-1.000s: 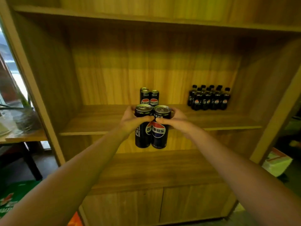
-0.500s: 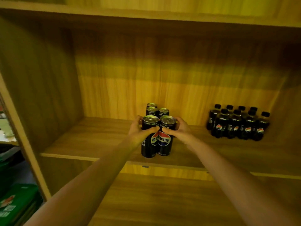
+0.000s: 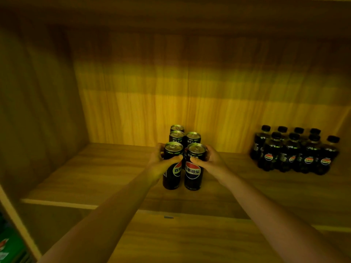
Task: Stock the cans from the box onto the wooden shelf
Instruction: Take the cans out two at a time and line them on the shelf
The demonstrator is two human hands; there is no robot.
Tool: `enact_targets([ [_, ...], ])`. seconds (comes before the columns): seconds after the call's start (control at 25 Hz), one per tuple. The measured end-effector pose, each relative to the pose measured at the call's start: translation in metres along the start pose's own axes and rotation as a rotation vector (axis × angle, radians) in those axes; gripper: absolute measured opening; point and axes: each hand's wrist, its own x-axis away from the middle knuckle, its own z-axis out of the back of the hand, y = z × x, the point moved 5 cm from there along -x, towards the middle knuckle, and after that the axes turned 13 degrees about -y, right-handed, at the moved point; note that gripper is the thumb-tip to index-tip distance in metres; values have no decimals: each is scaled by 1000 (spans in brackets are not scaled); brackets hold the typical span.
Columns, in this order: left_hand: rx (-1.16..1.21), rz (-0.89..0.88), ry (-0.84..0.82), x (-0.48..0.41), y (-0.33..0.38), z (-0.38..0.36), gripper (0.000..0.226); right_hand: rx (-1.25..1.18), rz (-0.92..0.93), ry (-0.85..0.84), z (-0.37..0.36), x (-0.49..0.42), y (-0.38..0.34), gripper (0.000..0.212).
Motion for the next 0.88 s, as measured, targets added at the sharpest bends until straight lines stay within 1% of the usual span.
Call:
enact_targets([
  [0.16, 44, 1, -62, -12, -12, 1, 55, -38, -6, -5, 0, -15, 12, 68],
  [0.32, -10, -28, -78, -16, -12, -1, 57, -45, 9, -4, 1, -23, 19, 71],
  [0.4, -69, -46, -74, -11, -17, -3, 65, -33, 19, -4, 0, -23, 24, 76],
  [0.48, -198, -3, -32, -2, -34, -4, 80, -21, -13, 22, -4, -17, 35, 84],
  [0.56, -465, 149, 91, 5, -59, 1, 92, 47, -80, 61, -12, -8, 55, 91],
  [0.6, -602, 224, 138, 8, -69, 2, 91, 108, -125, 78, -19, -4, 67, 94],
  [0.64, -716, 253, 173, 10, -74, 2, 86, 161, -176, 90, -26, -1, 76, 96],
  [0.68, -782, 245, 197, 9, -78, 2, 80, 189, -199, 101, -31, -1, 84, 95],
  [0.76, -800, 177, 211, 6, -76, 0, 69, 214, -172, 131, -35, -6, 89, 83],
  [0.88, -717, 143, 119, -4, -83, 6, 62, 275, -138, 187, -31, -11, 89, 66],
])
